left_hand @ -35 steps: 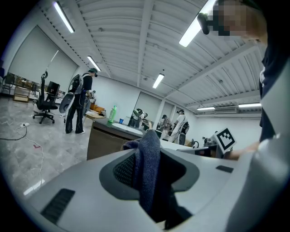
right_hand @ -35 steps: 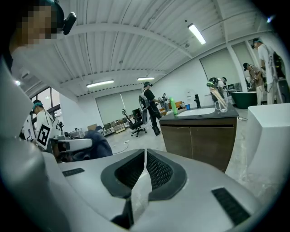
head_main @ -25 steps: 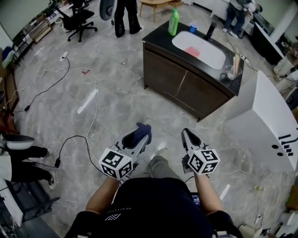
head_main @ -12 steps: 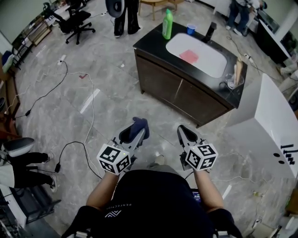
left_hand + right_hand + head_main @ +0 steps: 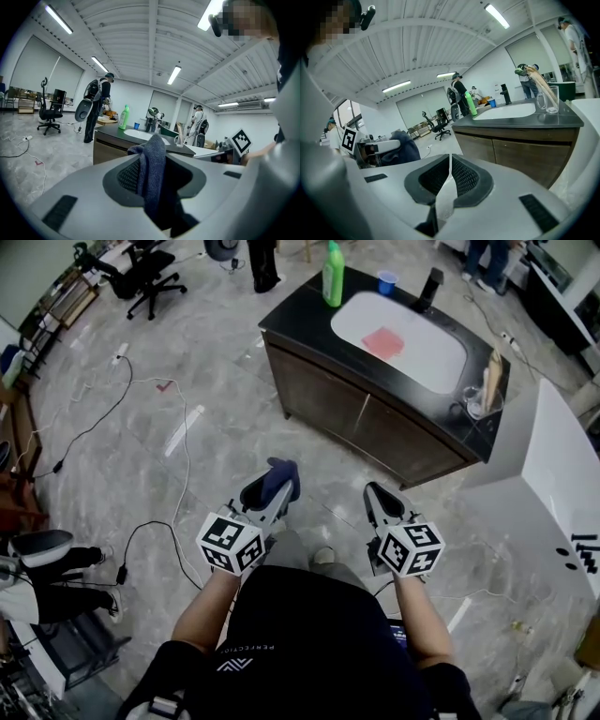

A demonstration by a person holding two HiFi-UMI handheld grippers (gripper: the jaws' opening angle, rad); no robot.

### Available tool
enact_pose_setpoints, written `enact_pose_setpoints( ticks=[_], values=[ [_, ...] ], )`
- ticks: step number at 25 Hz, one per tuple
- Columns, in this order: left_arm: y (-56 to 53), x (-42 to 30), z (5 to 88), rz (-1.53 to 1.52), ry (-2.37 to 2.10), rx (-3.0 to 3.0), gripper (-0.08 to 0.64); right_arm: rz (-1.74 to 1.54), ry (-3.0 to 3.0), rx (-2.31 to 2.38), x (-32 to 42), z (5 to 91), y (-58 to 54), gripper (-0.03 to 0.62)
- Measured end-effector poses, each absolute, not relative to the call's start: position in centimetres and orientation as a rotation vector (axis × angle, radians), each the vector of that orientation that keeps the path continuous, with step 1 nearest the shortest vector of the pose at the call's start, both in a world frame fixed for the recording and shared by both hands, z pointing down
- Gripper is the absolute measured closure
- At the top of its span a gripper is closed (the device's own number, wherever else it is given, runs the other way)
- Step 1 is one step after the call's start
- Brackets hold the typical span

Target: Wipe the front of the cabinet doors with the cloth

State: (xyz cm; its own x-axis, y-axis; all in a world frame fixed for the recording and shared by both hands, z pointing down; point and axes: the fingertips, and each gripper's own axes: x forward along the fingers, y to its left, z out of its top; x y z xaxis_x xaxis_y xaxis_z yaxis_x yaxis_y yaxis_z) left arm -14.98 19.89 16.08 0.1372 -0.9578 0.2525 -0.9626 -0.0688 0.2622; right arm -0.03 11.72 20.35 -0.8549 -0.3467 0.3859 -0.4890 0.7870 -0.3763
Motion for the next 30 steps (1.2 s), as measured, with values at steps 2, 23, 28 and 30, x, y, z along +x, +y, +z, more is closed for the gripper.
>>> enact_pose_setpoints(
  ticks=[2, 23, 28, 30],
  values=[
    [18.7, -15.4, 16.4, 0.019, -1.832, 2.072, 0.431, 0.7, -2.672, 0.665, -0.4, 20.7, 11.2, 0.551],
    [4.4, -32.7, 22.3, 0.165, -1.571, 2.205, 0.431, 0.902, -2.485, 0.969, -15.8, 26.5, 1.2, 0.551],
    [1.3, -35.6, 24.6, 0.198, -1.568, 2.204, 0.431, 0.964, -2.442, 1.024, -17.7, 28.4, -0.5, 0.552],
    [0.1, -36.5, 25.9, 0.22, -1.572, 2.198, 0.431, 0.983, -2.423, 1.047, -18.2, 29.1, -1.1, 0.551]
  ],
)
